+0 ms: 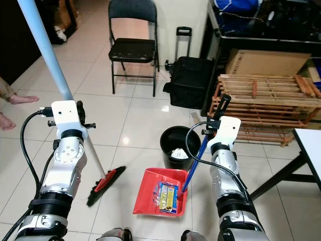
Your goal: Sweep floor
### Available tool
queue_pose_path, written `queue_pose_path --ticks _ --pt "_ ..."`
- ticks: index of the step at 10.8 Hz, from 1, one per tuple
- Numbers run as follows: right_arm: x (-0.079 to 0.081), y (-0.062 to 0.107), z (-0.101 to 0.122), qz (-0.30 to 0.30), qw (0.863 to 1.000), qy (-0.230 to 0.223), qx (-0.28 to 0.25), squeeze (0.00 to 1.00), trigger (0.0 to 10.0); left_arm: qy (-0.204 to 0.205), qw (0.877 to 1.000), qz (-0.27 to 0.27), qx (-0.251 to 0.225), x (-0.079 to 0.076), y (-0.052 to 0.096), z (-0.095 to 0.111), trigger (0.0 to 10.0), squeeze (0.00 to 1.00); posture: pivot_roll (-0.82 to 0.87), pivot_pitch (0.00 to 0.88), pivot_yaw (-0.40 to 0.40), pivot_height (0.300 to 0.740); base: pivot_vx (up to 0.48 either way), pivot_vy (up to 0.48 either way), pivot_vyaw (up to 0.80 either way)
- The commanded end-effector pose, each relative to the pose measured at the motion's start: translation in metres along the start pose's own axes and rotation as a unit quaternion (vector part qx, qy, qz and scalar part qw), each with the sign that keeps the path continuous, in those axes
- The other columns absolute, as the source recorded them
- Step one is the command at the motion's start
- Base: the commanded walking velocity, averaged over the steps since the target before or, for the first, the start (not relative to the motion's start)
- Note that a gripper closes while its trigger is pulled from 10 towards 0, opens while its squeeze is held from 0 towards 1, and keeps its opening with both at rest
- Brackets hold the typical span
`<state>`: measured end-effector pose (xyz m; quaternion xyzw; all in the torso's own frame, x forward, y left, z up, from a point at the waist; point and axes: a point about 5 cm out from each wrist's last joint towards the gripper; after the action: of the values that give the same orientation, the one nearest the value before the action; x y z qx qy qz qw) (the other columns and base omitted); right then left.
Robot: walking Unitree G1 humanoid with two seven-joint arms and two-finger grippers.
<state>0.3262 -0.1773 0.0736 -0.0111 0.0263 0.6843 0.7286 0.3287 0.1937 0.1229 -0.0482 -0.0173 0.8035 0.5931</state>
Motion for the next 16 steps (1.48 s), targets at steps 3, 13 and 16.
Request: queue_pose_path --ticks 3,13,16 --pt "0.000 -0.004 0.010 0.000 1.000 -0.003 -0.023 0.00 10.0 -0.002 1.000 -0.003 -0.016 0.000 -0.004 0.008 10.0 0.00 0.00 0.068 0.034 0.740 0.000 0.000 0.00" --pt "-0.009 -0.008 0.016 -0.014 0.999 0.010 -0.033 0.00 10.0 0.002 1.000 -0.006 -0.018 -0.002 -0.004 0.009 10.0 0.00 0.00 0.065 0.035 0.740 0.000 -0.102 0.00" --pt "-0.052 -0.021 0.040 -0.060 0.994 0.066 -0.057 0.00 10.0 0.003 1.000 -0.006 -0.018 -0.003 -0.004 0.009 10.0 0.00 0.00 0.063 0.034 0.740 0.000 0.000 0.00"
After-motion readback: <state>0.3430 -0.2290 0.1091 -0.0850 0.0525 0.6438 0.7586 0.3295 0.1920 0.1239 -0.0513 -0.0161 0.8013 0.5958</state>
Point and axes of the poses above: a point about 5 cm out from each wrist's last joint towards the gripper, its own y axis pointing back from the gripper into the wrist, its own z axis along the axis of the wrist's last joint, x = y × z, and after that the axes turned 11 degrees about y, right-handed
